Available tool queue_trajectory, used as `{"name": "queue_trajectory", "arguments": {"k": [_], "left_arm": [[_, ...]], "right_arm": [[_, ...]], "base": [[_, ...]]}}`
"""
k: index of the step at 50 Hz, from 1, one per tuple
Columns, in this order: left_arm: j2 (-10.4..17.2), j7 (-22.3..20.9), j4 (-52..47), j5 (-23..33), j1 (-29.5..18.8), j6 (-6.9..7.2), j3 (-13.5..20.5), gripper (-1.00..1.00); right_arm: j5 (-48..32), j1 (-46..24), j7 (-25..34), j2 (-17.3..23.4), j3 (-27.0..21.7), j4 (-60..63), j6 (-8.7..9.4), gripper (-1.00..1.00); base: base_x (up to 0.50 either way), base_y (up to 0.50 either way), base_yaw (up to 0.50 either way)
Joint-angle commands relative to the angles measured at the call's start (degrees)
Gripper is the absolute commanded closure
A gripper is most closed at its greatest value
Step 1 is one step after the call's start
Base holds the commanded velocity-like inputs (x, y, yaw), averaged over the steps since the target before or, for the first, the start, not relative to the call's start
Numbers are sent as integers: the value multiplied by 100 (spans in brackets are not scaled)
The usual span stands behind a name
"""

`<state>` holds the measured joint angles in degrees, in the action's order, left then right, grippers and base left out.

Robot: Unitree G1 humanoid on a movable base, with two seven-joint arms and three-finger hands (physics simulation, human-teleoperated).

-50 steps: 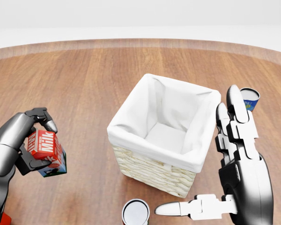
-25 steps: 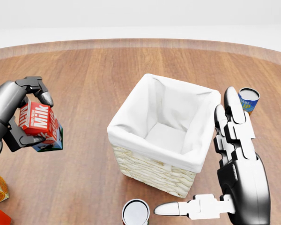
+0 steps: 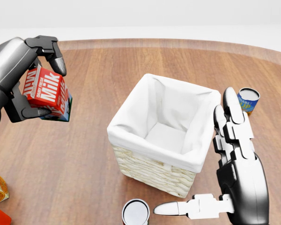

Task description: Pick the milk and place it in the basket.

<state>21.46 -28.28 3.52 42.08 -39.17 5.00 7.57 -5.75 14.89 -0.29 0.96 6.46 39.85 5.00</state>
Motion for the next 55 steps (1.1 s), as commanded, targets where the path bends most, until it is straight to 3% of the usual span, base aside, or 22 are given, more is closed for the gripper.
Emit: {"name": "queue_trajectory", "arguments": {"k": [1, 33, 41, 55], "left_arm": [[-64, -160, -383, -18, -411, 0, -54, 100], [-544, -366, -245, 417, -1187, 0, -411, 100], [-768, -484, -328, 193, -1434, 0, -449, 100], [-1022, -216, -155, -153, -1624, 0, -595, 100]], "right_arm": [[-21, 3, -8, 0, 23, -32, 0, -100], [-78, 6, -30, 12, 70, -137, 0, -100], [-76, 14, -28, 18, 78, -147, 0, -100], [-78, 2, -27, 19, 84, -185, -10, -100]], "base": [[0, 0, 0], [0, 0, 0], [0, 0, 0], [0, 0, 0]]}}
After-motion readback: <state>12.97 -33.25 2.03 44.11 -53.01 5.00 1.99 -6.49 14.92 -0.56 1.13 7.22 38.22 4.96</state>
